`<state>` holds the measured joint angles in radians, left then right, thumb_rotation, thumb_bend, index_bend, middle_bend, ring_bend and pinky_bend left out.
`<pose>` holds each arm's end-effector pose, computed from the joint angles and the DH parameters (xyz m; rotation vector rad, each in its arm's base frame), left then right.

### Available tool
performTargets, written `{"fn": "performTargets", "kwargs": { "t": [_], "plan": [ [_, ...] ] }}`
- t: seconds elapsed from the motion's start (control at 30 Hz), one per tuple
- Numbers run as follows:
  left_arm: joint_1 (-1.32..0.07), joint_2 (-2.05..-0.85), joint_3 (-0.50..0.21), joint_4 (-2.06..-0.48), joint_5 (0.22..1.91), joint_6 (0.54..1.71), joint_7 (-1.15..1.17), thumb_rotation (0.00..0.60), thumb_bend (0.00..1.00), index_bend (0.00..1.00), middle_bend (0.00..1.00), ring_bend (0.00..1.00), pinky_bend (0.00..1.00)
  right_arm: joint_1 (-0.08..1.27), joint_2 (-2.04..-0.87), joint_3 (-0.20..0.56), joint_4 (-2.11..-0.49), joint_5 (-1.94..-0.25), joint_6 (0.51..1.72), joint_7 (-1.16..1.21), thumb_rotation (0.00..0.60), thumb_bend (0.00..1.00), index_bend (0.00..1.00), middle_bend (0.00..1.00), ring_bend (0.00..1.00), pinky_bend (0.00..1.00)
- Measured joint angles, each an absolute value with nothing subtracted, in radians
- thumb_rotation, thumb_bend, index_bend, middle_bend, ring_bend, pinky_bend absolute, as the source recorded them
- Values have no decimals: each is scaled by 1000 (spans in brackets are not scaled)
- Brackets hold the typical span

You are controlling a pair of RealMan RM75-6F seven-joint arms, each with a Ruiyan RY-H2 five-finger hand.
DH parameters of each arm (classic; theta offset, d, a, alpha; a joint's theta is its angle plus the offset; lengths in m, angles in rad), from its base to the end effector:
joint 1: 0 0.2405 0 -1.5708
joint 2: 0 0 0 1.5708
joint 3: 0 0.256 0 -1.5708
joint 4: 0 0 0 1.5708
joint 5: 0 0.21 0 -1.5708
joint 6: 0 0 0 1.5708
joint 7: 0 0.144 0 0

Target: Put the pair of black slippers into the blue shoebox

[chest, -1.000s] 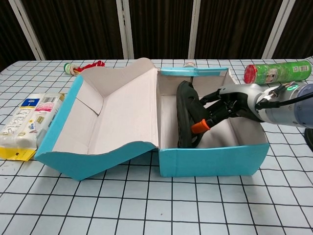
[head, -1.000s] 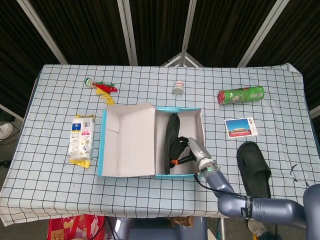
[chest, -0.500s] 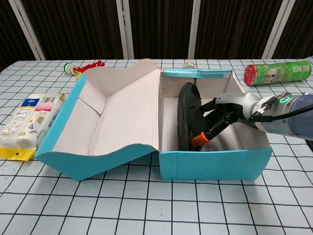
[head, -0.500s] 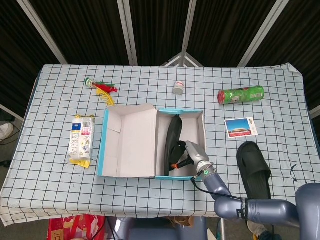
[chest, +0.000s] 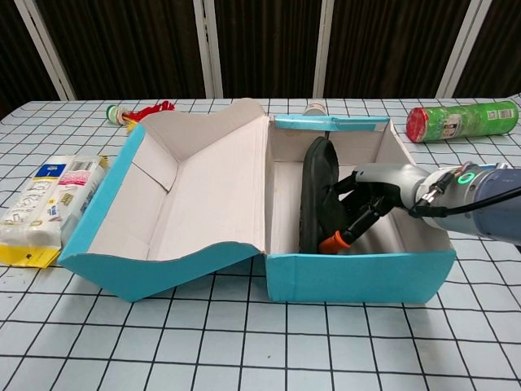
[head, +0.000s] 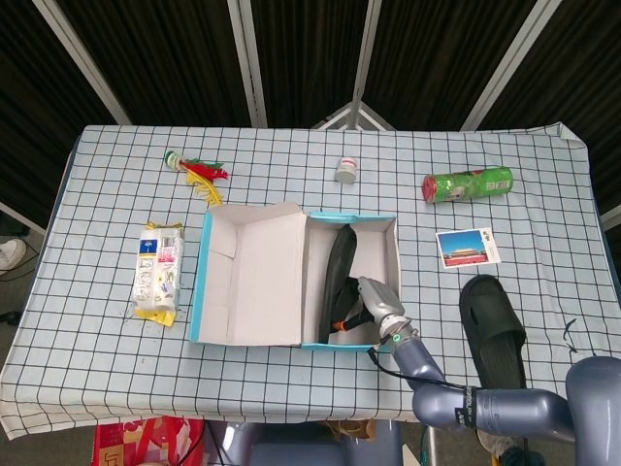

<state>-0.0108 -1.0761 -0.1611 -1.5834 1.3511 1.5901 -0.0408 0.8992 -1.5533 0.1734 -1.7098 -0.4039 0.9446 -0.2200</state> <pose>-0.3353 0.1756 0.2152 -1.1035 -0.8073 -0.8954 -0.1264 -0.3166 -0.0477 1.5445 -1.7756 0.7997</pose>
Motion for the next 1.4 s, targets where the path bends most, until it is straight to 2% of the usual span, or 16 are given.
{"fn": "performTargets", "kwargs": {
  "t": [0.4,0.73,0.8,1.0,1.07,1.4],
  "plan": [
    [-11,-1076,-163,-1583,1348,1589,-42,600,385,95,8,52,102,906,-1574,160,-1698,-396,964,-302,600,765,654,507,376,148],
    [-10,-1075,-163,-1582,1349,1589,-47,600,385,95,8,52,102,902,-1564,183,-1726,-402,953,-305,600,762,654,505,375,139],
    [-10,-1075,-163,-1582,1349,1589,-46,600,385,95,8,52,102,903,-1560,187,-1733,-403,951,-308,600,728,633,491,370,137],
    [-9,-1074,-162,-1582,1350,1590,-49,600,385,96,8,52,102,902,-1550,194,-1746,-394,936,-307,600,468,454,395,302,106],
    [-10,-1074,-163,-1581,1350,1590,-48,600,385,96,8,52,102,902,-1544,197,-1750,-390,926,-303,600,413,415,370,284,99],
    [-11,-1076,-161,-1583,1353,1589,-44,600,385,97,8,52,102,883,-1521,225,-1766,-398,904,-244,600,353,334,263,236,87]
  ]
}}
